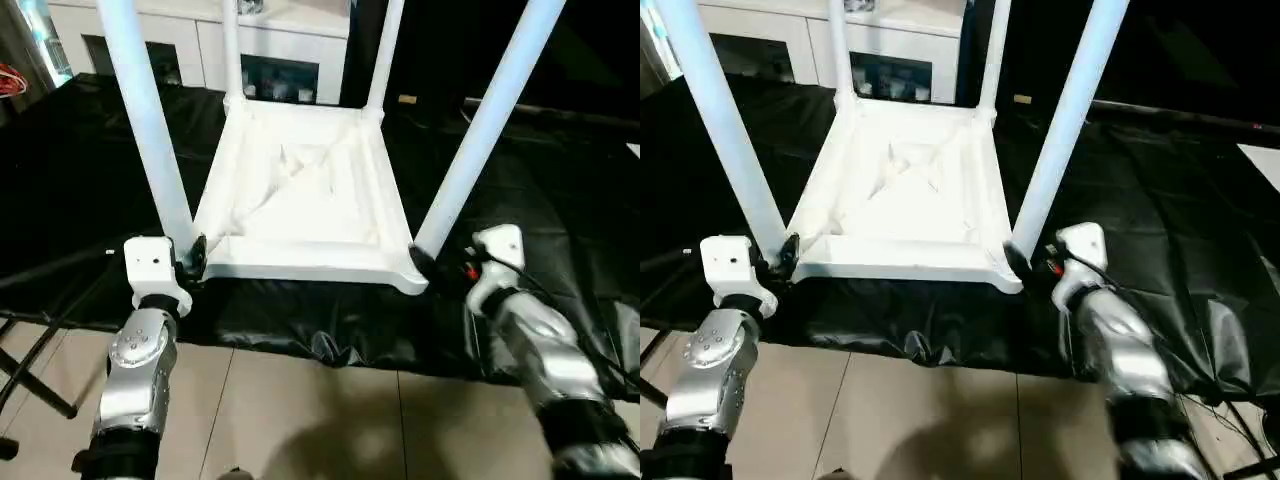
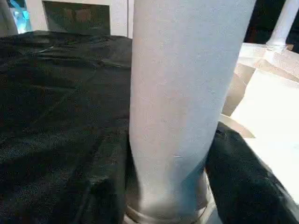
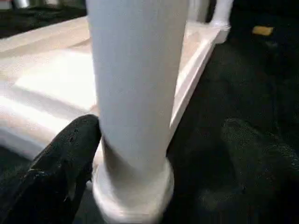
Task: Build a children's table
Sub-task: Flip table
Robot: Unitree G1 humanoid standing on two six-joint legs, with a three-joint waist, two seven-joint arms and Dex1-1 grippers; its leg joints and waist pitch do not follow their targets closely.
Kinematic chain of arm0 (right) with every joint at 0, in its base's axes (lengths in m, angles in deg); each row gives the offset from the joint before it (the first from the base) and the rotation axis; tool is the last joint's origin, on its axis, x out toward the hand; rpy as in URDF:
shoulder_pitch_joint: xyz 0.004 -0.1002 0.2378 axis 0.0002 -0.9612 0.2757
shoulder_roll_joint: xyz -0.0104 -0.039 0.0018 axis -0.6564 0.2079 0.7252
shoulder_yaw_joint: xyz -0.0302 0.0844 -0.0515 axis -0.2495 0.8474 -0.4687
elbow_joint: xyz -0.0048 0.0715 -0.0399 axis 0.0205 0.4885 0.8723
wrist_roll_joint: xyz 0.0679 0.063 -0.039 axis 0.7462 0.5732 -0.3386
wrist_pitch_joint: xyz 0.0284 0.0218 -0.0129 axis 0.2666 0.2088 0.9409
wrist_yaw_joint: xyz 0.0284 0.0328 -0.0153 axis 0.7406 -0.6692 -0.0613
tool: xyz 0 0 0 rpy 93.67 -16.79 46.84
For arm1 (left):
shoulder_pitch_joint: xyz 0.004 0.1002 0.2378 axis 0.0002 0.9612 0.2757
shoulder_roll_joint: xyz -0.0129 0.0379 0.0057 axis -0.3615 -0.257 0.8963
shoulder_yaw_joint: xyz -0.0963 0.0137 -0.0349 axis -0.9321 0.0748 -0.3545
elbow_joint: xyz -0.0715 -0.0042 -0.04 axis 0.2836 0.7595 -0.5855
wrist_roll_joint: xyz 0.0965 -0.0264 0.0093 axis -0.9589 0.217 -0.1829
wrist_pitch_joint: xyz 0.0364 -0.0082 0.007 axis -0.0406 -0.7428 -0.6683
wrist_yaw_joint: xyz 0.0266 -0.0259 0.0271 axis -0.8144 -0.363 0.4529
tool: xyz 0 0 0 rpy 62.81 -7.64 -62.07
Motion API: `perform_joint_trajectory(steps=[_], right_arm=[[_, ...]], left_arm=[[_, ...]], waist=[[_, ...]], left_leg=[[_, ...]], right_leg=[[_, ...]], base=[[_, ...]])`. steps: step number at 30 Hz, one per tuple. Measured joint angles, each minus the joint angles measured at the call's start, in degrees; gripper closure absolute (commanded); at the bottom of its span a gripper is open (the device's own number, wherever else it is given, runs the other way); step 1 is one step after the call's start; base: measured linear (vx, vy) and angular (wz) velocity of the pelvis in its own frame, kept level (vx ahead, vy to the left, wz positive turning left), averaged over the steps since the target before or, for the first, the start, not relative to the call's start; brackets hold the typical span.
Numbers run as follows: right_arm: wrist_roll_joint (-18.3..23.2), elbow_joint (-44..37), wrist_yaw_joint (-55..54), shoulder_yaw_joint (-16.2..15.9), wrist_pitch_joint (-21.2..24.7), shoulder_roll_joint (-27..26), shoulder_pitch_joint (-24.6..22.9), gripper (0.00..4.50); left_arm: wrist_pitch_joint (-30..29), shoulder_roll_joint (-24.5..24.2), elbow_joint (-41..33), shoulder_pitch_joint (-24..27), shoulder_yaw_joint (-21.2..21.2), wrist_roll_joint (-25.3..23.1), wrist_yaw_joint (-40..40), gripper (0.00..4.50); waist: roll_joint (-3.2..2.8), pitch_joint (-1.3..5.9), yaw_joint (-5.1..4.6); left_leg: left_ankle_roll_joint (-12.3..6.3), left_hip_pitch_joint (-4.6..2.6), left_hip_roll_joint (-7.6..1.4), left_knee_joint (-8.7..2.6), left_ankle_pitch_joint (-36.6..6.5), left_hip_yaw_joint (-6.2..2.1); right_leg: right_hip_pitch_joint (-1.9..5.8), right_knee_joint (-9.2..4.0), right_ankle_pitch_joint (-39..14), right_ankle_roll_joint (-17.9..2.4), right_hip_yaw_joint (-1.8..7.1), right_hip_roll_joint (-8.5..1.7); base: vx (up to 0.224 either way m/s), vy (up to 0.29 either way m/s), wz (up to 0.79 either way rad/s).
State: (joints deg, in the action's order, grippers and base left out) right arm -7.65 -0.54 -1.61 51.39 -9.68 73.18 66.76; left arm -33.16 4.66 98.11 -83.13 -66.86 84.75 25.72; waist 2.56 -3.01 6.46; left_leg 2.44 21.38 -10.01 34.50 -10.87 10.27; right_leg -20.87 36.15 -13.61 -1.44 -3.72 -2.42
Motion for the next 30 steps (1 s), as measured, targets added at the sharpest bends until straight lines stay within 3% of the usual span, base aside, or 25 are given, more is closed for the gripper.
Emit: perform_joint_trajectory(steps=[5,9,12,22,26,30], right_arm=[[1.86,-4.09,4.76,0.07,1.8,3.5,-4.01,0.0],[7.17,-13.7,15.3,-1.47,8.19,7.87,-9.62,0.0],[10.22,-18.95,18.97,-2.97,12.12,9.16,-11.21,0.0],[11.63,-24.68,13.85,-7.45,18.48,2.06,-8.72,0.0],[9.63,-23.39,9.86,-9.0,19.79,-0.84,-7.41,0.0],[8.52,-21.37,4.41,-8.45,20.9,-3.76,-5.52,0.0]], left_arm=[[0.1,0.16,-0.01,0.22,-0.45,0.16,0.0,2.36],[-0.02,0.46,-0.07,0.16,-0.42,0.61,-0.23,2.38],[-1.28,0.95,-0.62,0.18,-0.56,1.33,-0.35,2.38],[-9.75,7.45,-8.64,1.25,-1.32,6.49,0.34,2.38],[-12.37,12.36,-12.17,2.05,-1.42,11.35,1.39,2.38],[-13.97,13.0,-13.01,1.94,-1.06,13.22,1.39,2.38]], waist=[[-0.17,-0.07,-0.09],[-0.24,-0.1,0.05],[-0.47,-0.09,0.03],[-0.66,-0.17,0.46],[-0.58,-0.18,0.65],[-0.21,-0.15,0.47]], left_leg=[[-0.01,-0.02,0.0,0.0,0.0,0.0],[-0.03,-0.01,-0.01,-0.01,0.01,-0.01],[-0.07,-0.01,-0.01,-0.01,0.03,-0.02],[-0.09,0.17,0.03,-0.02,0.04,-0.01],[-0.24,0.5,0.03,0.01,0.11,-0.01],[-0.26,0.63,-0.02,0.01,0.17,-0.02]], right_leg=[[-0.01,0.0,0.01,0.02,0.0,0.01],[0.0,-0.04,0.0,0.04,-0.01,0.01],[0.0,-0.03,0.01,0.04,-0.02,0.01],[-0.11,-0.09,0.02,0.07,-0.07,-0.08],[-0.35,-0.11,0.02,0.07,-0.12,-0.1],[-0.49,-0.01,0.03,0.07,-0.16,-0.08]], base=[[0.0,0.0,0.0],[0.0,0.0,0.0],[0.0,0.0,0.0],[0.0,0.0,0.0],[0.0,0.0,0.0],[0.0,0.0,0.0]])
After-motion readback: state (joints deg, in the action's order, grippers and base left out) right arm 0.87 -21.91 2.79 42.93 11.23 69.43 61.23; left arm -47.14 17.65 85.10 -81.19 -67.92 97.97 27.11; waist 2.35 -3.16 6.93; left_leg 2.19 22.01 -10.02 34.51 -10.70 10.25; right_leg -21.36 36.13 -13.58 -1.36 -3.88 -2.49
